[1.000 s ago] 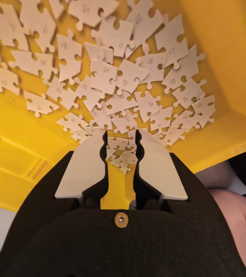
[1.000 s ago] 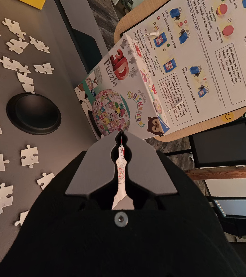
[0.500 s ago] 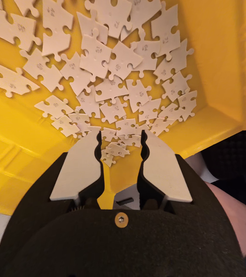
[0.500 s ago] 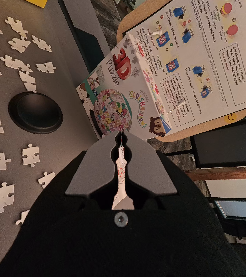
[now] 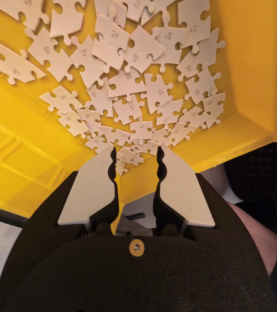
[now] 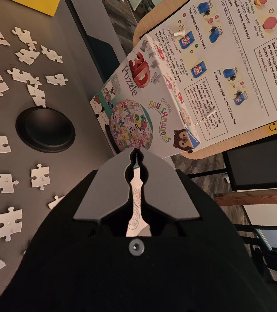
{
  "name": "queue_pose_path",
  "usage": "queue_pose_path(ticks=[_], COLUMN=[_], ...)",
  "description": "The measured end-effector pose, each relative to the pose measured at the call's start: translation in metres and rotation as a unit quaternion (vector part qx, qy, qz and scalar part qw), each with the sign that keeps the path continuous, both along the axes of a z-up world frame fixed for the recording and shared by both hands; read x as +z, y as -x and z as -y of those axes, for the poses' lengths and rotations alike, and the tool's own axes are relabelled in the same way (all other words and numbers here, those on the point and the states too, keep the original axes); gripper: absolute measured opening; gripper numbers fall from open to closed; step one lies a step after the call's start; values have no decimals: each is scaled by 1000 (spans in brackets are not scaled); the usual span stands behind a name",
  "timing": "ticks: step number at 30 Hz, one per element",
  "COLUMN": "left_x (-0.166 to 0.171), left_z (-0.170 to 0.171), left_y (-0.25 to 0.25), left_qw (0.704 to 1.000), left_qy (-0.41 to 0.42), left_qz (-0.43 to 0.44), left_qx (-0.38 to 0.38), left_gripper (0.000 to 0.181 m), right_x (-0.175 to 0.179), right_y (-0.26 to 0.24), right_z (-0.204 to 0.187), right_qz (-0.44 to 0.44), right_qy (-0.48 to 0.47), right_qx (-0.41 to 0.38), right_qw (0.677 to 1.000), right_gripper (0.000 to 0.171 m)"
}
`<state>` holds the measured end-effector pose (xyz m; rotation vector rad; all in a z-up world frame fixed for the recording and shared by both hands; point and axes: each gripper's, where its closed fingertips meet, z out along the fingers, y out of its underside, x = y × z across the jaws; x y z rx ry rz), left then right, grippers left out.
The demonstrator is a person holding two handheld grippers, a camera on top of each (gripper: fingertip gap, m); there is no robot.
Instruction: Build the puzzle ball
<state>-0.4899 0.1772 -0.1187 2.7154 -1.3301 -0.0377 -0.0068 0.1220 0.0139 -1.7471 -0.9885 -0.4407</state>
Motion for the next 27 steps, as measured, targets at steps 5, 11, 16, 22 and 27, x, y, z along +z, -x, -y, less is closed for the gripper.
queue_pose_path(ticks=[5,11,16,22,27], left_x=[3,-3,-4,0,-6], left_z=[3,0,-8,-17,-25], left_y=[1,-1,-3,-10,-5], left_qw=[1000,1000,1000,998,998], left_qy=[0,11,5,-1,-3], left_qz=[1,5,16,59,53], left_qx=[2,1,7,27,37], left_gripper=[45,44,35,34,34], right_x=[3,6,7,6,6], right_y=[2,3,4,4,4], right_z=[0,2,3,2,2], right_qz=[-9,-13,-14,-14,-12], right_qy=[-6,-10,-10,-8,-7], right_qx=[4,7,8,9,10], right_qw=[1000,1000,1000,1000,1000], right_gripper=[1,1,1,1,1])
